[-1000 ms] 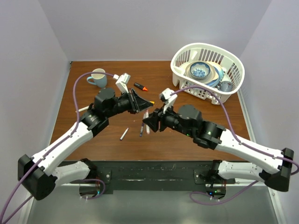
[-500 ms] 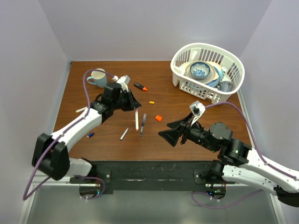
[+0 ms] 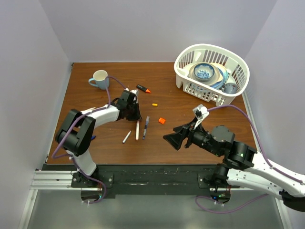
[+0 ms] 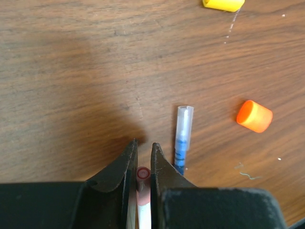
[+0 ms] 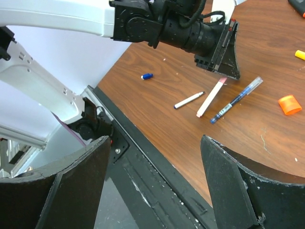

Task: Insert the pens into the pen caps

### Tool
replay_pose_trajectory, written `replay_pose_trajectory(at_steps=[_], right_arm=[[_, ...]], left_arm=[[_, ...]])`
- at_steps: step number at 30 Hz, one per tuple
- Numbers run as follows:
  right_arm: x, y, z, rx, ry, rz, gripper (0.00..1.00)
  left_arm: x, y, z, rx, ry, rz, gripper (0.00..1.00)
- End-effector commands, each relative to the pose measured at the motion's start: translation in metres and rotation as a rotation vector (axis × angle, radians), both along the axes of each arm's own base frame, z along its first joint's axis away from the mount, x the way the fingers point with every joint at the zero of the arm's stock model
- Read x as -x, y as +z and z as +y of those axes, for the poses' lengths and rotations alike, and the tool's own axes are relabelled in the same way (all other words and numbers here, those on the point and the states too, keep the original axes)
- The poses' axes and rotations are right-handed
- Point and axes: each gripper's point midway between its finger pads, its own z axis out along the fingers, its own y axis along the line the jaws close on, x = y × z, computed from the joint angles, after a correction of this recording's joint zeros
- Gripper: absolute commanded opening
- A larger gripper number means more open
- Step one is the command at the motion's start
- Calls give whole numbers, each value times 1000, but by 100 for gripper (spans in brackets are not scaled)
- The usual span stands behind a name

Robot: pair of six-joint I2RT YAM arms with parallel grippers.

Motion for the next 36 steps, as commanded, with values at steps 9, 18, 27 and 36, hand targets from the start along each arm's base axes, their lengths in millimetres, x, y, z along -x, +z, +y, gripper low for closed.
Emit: replay_pose_trajectory(at_steps=[9, 18, 27, 36], right_arm=[[-11, 12, -9, -20, -87, -6, 81], [-8, 8, -24, 21, -121, 52, 81], [-8, 14, -17, 18, -105, 51, 80], [-9, 9, -20, 7, -123, 65, 80]], left_arm=[[-30, 13, -12, 12, -7, -117, 34], [12, 42, 47, -230, 75, -39, 47], [65, 33, 78, -315, 21, 43, 49], [86, -3, 68, -311, -87, 124, 46]])
